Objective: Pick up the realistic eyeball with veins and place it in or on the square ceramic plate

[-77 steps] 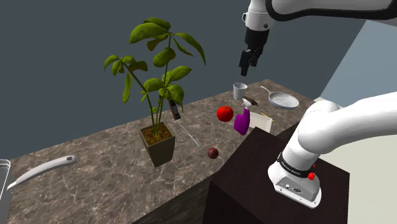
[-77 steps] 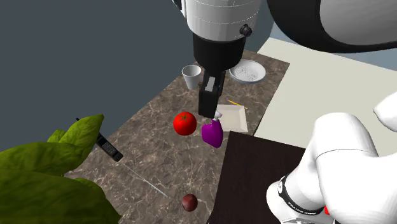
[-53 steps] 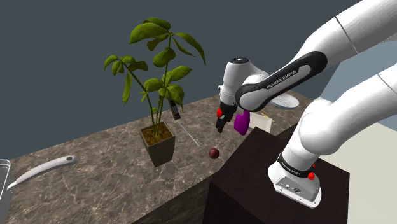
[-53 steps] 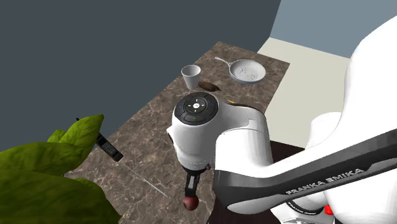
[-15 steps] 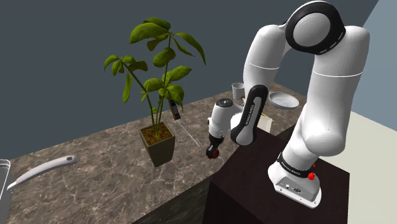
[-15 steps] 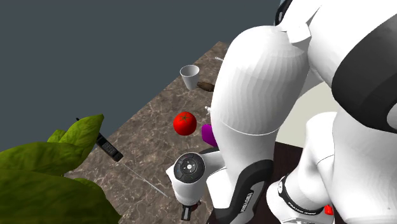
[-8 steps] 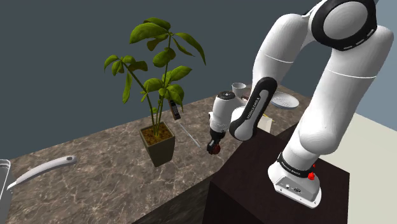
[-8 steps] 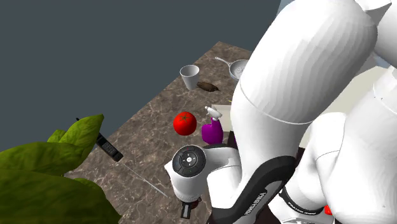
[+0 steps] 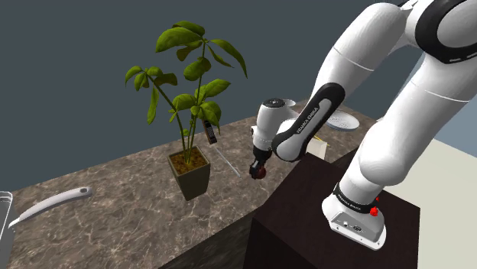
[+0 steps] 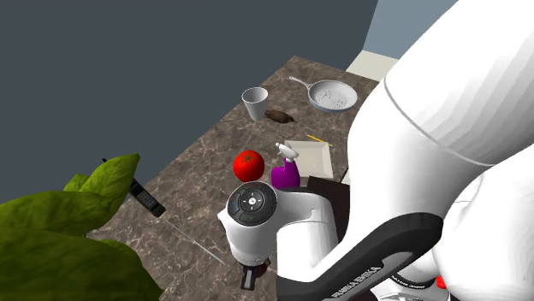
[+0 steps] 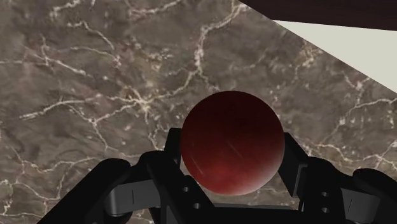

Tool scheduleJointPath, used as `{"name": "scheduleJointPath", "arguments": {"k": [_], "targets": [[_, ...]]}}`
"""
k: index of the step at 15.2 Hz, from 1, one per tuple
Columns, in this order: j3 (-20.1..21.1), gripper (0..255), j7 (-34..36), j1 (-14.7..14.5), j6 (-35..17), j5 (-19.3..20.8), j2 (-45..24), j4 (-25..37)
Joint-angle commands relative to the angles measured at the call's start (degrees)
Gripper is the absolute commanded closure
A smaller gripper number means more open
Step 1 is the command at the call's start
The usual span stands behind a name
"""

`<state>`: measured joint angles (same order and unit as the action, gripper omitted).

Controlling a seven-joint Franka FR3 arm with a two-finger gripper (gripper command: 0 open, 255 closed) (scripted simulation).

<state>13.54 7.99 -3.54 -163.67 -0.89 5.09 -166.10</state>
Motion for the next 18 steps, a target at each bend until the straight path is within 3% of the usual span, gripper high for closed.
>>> {"name": "scheduleJointPath", "arguments": {"k": [1,10,18], "targets": [[-0.16,255,-0.86,-0.46,1.57,-1.22,1.58,-0.02],[-12.75,255,-19.91,7.43,0.80,0.25,6.38,-5.59],[-24.42,255,-36.27,16.12,1.36,4.32,5.48,-4.16]]}}
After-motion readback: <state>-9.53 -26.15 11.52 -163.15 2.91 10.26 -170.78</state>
